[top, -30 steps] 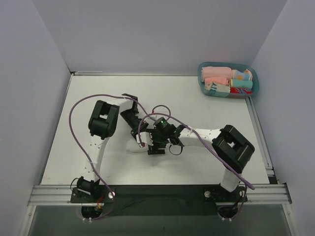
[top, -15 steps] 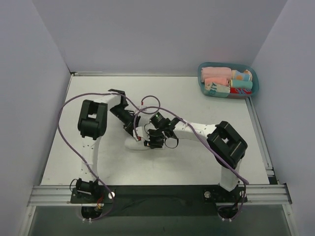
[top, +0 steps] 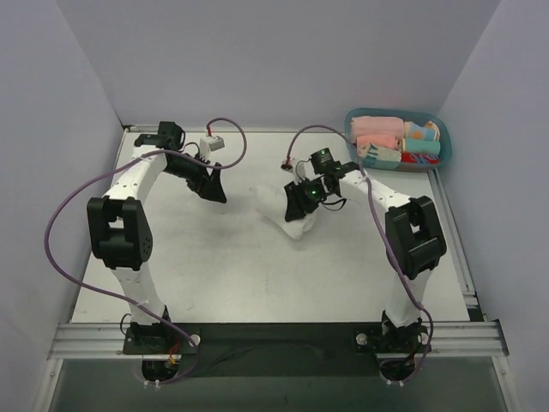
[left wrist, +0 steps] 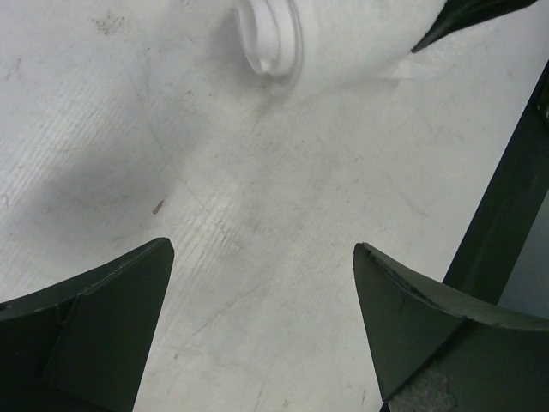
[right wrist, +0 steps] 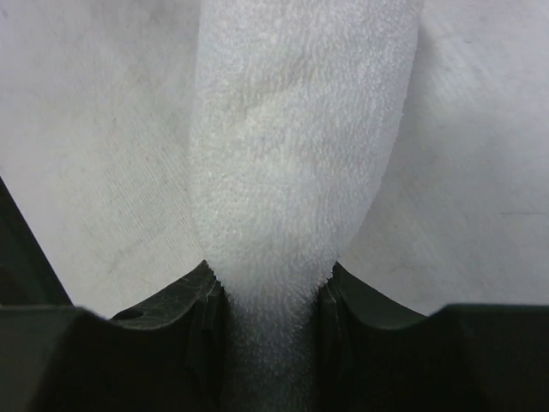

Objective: Roll the towels
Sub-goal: Place the rolled towel into the container

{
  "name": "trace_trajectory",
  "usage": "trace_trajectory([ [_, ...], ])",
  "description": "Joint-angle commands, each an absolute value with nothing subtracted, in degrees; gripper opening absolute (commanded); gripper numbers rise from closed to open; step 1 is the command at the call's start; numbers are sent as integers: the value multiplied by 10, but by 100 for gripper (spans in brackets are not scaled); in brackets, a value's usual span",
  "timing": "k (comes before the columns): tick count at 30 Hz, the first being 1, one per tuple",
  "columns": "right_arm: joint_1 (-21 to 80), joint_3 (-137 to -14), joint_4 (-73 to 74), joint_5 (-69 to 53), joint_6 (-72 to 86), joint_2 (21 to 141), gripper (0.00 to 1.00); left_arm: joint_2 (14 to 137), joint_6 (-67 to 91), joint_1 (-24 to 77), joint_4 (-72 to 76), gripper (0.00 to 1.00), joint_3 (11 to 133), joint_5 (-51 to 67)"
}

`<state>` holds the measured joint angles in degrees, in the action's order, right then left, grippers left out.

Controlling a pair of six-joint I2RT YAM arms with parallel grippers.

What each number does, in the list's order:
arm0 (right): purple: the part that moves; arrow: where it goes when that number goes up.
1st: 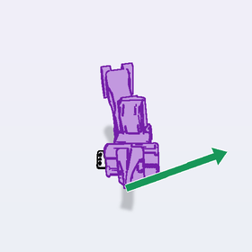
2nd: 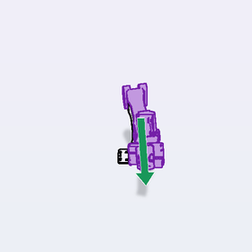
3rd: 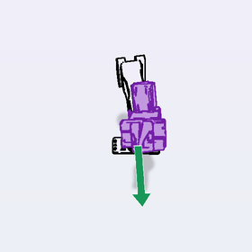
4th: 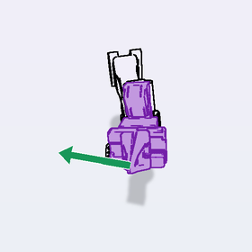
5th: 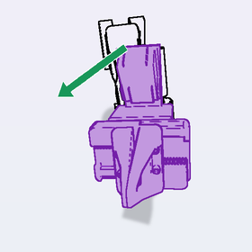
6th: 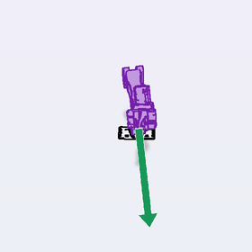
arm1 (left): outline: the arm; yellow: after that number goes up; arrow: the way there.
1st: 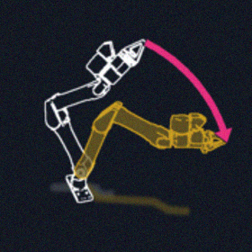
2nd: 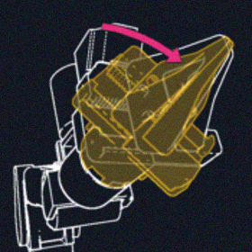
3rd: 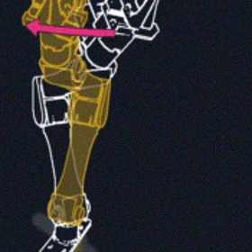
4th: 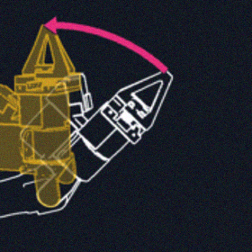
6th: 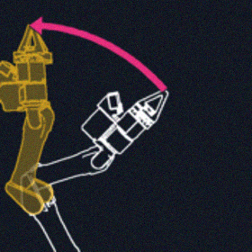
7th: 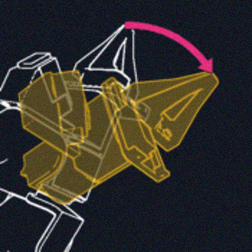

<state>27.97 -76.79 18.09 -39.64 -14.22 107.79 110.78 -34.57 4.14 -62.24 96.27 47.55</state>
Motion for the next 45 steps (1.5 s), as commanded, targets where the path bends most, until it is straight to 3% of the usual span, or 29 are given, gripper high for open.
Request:
trace_trajectory([
  [1,229,-812,208,-462,-45,1035,0,1078,-281,58,-572,97,950,467],
  [9,40,-908,217,-462,-24,1020,0,1033,-262,110,-563,97,916,462],
  [14,-92,-1053,221,-447,-29,1081,0,1006,-237,127,-523,97,882,448],
  [21,-179,-1207,219,-400,-57,1171,0,999,-218,126,-502,97,857,444],
  [32,-202,-1274,179,-310,-101,1285,0,986,-213,116,-475,97,811,432],
  [45,-197,-1313,139,-294,-46,1389,3,1003,-221,110,-505,97,831,413],
])
